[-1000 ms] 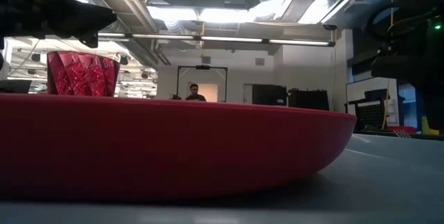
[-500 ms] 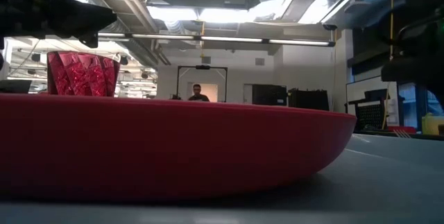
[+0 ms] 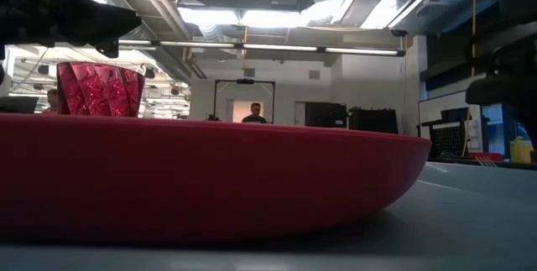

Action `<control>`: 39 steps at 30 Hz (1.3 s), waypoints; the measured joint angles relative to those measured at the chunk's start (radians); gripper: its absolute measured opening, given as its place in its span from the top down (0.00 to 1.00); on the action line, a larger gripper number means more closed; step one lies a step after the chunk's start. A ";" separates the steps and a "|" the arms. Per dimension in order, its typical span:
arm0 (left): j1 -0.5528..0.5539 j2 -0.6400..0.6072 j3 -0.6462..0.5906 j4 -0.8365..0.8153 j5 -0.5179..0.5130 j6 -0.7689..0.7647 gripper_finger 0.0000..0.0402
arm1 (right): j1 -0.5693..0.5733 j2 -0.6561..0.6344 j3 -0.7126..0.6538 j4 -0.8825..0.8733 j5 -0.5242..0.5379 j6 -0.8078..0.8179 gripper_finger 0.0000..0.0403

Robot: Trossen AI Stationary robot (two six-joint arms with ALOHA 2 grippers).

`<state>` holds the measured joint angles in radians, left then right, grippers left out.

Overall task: Pick and place plate/cup/fork/spoon on tray
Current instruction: Put the orange fork on the serving tray to the right of the pink plate

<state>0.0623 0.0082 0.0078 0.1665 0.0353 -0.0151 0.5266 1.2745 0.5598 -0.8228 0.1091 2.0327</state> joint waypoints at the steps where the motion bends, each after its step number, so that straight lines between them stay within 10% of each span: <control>1: 0.000 0.000 0.000 0.000 0.000 0.000 0.83 | 0.000 -0.009 -0.009 0.002 0.002 0.000 0.71; 39: 0.000 0.000 0.000 0.001 0.001 0.000 0.83 | -0.174 0.012 -0.057 0.036 -0.106 -0.188 0.75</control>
<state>0.0624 0.0082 0.0078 0.1673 0.0360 -0.0154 0.3522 1.2868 0.5026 -0.7873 0.0028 1.8445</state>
